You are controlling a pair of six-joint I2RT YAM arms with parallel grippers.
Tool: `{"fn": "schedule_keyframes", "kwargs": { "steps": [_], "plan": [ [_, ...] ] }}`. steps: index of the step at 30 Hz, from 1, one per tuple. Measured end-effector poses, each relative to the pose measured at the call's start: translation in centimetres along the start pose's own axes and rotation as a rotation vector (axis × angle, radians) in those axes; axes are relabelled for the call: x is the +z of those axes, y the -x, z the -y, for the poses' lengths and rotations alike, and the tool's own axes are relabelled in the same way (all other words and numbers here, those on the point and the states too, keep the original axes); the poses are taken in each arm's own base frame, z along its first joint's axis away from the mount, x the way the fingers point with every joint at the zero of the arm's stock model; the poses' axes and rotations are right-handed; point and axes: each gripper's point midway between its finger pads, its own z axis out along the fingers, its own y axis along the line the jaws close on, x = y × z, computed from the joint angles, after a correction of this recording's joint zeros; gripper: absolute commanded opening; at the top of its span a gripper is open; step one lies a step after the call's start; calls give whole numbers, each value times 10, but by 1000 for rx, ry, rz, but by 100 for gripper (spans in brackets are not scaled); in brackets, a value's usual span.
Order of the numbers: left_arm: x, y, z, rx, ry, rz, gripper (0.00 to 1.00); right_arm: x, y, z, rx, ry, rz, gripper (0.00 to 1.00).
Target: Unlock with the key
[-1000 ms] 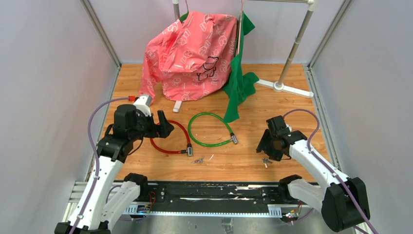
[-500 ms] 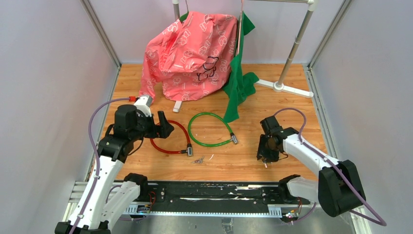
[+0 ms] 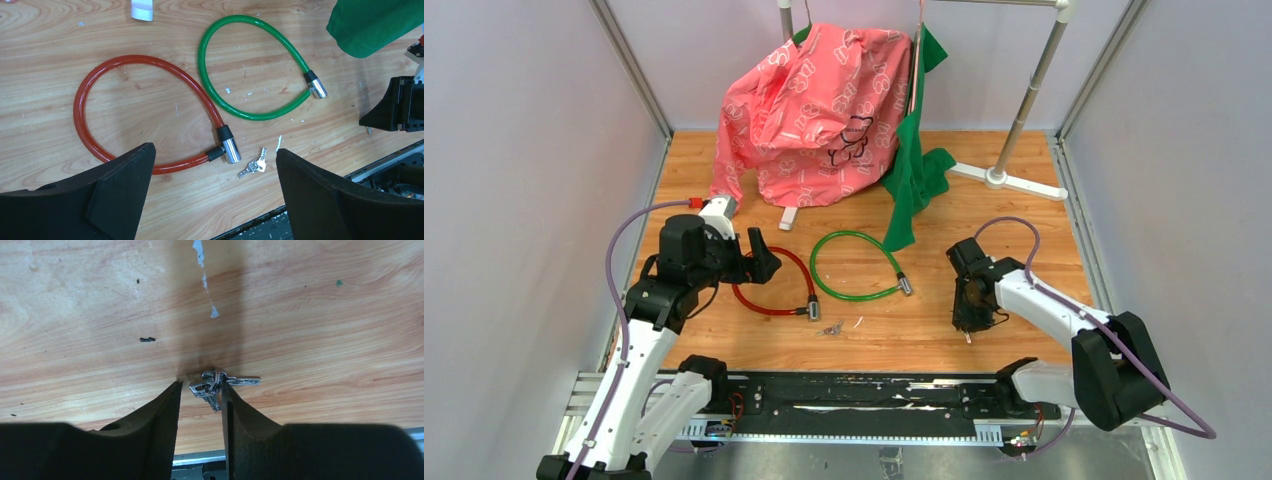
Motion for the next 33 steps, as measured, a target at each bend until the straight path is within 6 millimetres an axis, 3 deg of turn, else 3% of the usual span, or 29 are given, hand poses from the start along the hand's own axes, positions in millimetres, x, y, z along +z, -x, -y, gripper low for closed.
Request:
{"fn": "schedule_keyframes", "kwargs": {
  "steps": [4, 14, 20, 33],
  "plan": [
    [0, 0, 0, 0, 0, 0, 95, 1, 1, 2, -5, -20, 11, 22],
    [0, 0, 0, 0, 0, 0, 95, 1, 2, 0, -35, -49, 26, 5],
    [1, -1, 0, -1, -3, -5, 95, -2, 1, -2, -17, -30, 42, 2],
    [3, -3, 4, -3, -27, -23, 95, -18, 6, -26, 83, 119, 79, 0]
  ]
}}
